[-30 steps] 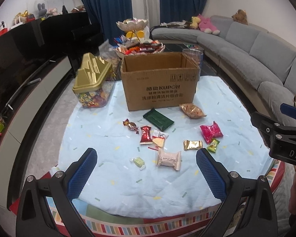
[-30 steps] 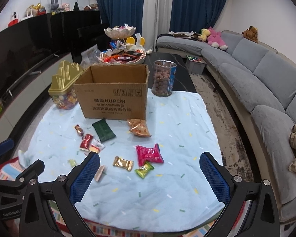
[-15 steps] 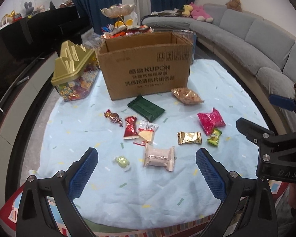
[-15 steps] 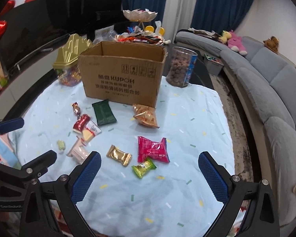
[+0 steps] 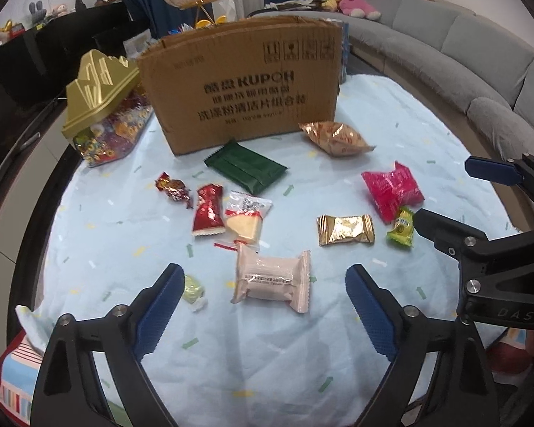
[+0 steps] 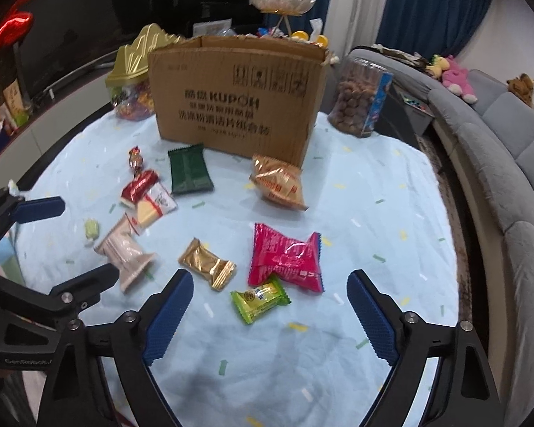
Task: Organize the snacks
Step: 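Lower the left tool to the beige cake pack while the right tool approaches the green-yellow candy, then close the left tool on the beige cake pack while the right tool grasps the green-yellow candy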
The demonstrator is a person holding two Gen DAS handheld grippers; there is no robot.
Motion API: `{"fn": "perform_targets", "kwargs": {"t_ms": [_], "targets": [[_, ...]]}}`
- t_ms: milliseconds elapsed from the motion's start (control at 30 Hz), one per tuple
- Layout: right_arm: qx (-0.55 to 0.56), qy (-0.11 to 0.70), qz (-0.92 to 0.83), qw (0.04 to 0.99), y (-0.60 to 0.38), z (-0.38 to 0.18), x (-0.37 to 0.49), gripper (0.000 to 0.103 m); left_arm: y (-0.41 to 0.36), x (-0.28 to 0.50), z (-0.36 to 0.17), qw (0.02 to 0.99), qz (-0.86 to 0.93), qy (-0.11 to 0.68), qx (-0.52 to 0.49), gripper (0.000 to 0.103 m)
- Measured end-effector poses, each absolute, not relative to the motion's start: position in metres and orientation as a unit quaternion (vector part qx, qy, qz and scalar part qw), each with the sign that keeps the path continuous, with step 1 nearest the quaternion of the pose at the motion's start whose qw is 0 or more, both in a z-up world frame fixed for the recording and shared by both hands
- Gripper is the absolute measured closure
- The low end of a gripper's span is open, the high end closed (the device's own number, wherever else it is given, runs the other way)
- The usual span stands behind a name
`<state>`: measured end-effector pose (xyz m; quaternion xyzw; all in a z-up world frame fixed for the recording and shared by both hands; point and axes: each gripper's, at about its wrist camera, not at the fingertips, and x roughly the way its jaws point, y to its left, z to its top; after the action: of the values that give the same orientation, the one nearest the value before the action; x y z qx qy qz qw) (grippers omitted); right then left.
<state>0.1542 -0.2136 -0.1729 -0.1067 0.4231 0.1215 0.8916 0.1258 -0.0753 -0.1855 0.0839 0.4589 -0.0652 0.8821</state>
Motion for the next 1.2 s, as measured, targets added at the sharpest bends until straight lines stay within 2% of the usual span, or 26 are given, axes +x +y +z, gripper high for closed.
{"fn": "perform_targets", "kwargs": {"t_ms": [133,267,700,767,867,967,1033,1200], "targets": [[-0.113,0.43,0.137,0.885,-0.213,-0.19,0.159,0.021,-0.078,0.131,-0.2,0.878,-0.063,0.467,0.09,0.018],[-0.112,0.441,0.154,0.877,-0.211,-0.204,0.163,0.035,-0.078,0.135,-0.21,0.875,-0.06,0.471,0.09,0.018],[-0.104,0.46,0.157,0.868,-0.216,-0.232,0.172,0.038,-0.078,0.146,-0.239,0.867,-0.058,0.486,0.096,0.022],[-0.102,0.464,0.16,0.866,-0.216,-0.235,0.174,0.043,-0.078,0.147,-0.24,0.867,-0.057,0.486,0.096,0.022],[-0.096,0.464,0.164,0.865,-0.216,-0.237,0.175,0.044,-0.077,0.147,-0.241,0.869,-0.055,0.482,0.095,0.022],[-0.092,0.463,0.168,0.865,-0.216,-0.237,0.175,0.051,-0.077,0.147,-0.241,0.871,-0.06,0.478,0.092,0.031],[-0.092,0.462,0.17,0.866,-0.215,-0.237,0.174,0.054,-0.077,0.146,-0.241,0.872,-0.07,0.477,0.087,0.043],[-0.084,0.462,0.176,0.865,-0.215,-0.236,0.173,0.065,-0.08,0.143,-0.239,0.872,-0.081,0.474,0.092,0.055]]}}
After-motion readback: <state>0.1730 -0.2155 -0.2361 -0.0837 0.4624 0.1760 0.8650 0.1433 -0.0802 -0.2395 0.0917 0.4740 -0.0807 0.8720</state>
